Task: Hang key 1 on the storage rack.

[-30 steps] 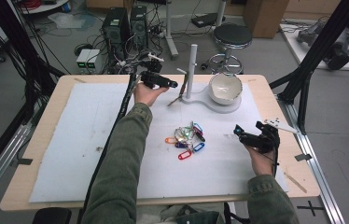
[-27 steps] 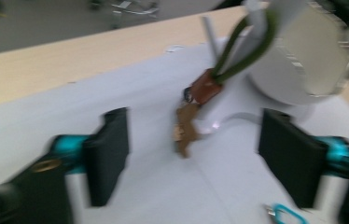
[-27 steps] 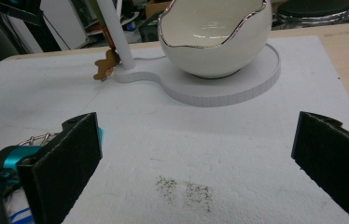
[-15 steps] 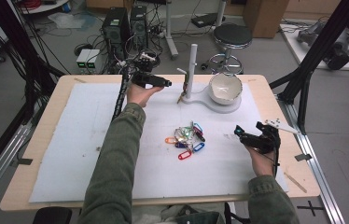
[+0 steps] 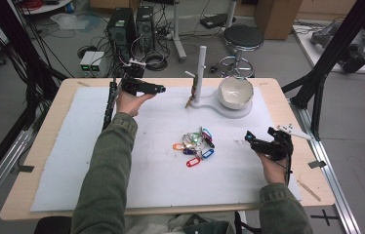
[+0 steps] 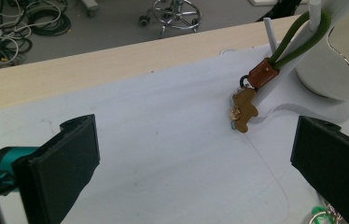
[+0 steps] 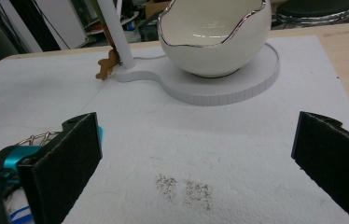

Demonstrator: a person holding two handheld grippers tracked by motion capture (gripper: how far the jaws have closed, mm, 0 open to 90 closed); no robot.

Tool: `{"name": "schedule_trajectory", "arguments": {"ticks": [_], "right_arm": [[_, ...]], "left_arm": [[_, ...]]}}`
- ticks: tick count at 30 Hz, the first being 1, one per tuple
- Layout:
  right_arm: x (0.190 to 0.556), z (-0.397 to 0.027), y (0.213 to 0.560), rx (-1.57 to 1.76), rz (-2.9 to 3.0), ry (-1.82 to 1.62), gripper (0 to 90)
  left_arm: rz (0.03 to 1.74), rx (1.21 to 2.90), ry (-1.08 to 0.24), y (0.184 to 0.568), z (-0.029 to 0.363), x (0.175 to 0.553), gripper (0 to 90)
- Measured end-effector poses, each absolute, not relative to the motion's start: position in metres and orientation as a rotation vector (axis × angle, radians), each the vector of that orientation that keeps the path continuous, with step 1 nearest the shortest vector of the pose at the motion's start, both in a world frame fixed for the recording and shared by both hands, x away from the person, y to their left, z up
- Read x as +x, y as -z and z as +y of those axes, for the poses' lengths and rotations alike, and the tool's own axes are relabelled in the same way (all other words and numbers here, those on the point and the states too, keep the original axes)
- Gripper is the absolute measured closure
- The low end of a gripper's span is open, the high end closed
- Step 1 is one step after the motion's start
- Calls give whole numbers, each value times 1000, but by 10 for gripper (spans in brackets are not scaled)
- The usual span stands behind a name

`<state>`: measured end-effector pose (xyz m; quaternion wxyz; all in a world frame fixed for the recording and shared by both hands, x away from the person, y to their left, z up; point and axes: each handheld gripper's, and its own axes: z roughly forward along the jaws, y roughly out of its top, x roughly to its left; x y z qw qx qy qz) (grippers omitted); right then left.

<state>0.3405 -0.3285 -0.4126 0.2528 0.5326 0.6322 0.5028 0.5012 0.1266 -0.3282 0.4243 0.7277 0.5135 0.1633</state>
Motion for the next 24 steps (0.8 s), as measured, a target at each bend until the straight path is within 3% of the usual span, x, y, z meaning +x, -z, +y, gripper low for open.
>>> {"name": "schedule_trajectory", "arguments": {"ticks": [24], "right_arm": [[340,-328,413,1447,1725,-1358,6]], "left_arm": [[1235,1793,-463,323,164,460,16]]}}
